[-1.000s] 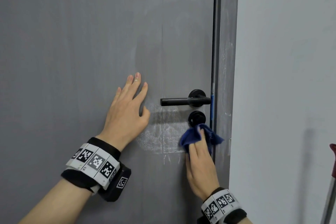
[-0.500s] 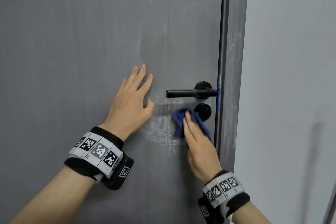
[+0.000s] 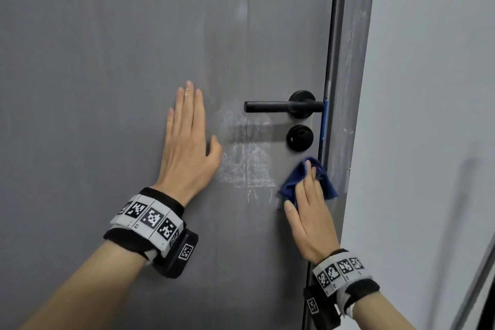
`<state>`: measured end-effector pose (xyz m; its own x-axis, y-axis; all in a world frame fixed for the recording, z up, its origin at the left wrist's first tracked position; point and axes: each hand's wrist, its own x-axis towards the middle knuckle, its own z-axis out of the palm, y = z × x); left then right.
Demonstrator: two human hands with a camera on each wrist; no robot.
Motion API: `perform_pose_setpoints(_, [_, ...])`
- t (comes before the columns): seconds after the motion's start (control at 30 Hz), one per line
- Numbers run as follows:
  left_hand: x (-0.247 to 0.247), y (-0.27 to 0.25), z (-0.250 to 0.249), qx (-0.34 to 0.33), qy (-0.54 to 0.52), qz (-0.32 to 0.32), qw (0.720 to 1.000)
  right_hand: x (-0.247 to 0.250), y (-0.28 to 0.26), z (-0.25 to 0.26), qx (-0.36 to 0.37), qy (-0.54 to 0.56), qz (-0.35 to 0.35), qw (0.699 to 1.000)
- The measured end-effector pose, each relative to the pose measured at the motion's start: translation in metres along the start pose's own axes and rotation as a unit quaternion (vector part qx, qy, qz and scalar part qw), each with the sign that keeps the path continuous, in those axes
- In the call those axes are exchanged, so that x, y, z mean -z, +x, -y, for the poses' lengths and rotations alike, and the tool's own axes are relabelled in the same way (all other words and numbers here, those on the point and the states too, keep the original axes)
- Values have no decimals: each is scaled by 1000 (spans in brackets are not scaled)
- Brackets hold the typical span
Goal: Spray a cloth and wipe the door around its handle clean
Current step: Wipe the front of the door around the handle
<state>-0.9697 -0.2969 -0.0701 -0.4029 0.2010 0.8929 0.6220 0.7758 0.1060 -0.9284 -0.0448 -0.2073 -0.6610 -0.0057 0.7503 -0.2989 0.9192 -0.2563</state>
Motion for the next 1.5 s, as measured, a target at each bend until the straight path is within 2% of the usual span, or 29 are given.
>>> perform_pose_setpoints(0.13, [-11,-19,7,-2,8,1,1000,-39,-59,-19,-11,0,62,998])
perform_pose_setpoints(0.23, [-22,-32,5,-1,19,8,1000,-56,-81,-24,-24,-8,73,997])
perform_pose_setpoints(0.37, [-29,-41,0,-7,54,21,998,-47,-56,-12,-7,-10,43,999])
perform_pose_setpoints(0.57, [-25,-40,1,-7,46,15,999,-29,23,31,-7,-8,-72,997])
perform_pose_setpoints(0.63, [-22,-41,3,-8,30,19,999,-40,25,45,-7,-21,-73,997])
perform_pose_setpoints(0.8, [-9,-42,5,-11,6,30,999,-71,3,58,116,-77,-15,990])
perform_pose_setpoints(0.87, [-2,-41,9,-7,0,27,1000,-65,2,47,131,-90,-16,987])
perform_pose_setpoints(0.97, [6,-43,20,-17,16,26,999,-49,1,11,44,-136,-57,988])
perform_pose_setpoints(1.03, [10,-48,28,2,48,28,998,-43,1,-4,-19,-122,-77,989])
perform_pose_setpoints(1.13, [11,-55,36,38,89,28,995,-45,6,13,-66,-79,-88,991])
perform_pose_setpoints(1.2, [12,-58,41,38,92,42,994,-47,13,37,-73,-66,-85,992])
perform_pose_setpoints(1.27, [15,-59,45,29,83,55,995,-51,22,60,-37,-73,-62,995])
perform_pose_setpoints(1.33, [19,-58,48,23,74,62,995,-54,29,81,31,-89,-48,994])
perform_pose_setpoints(1.43, [24,-57,50,20,71,70,995,-57,37,101,143,-121,-7,982])
perform_pose_setpoints(1.5, [27,-56,50,20,70,72,995,-51,40,97,198,-134,29,971])
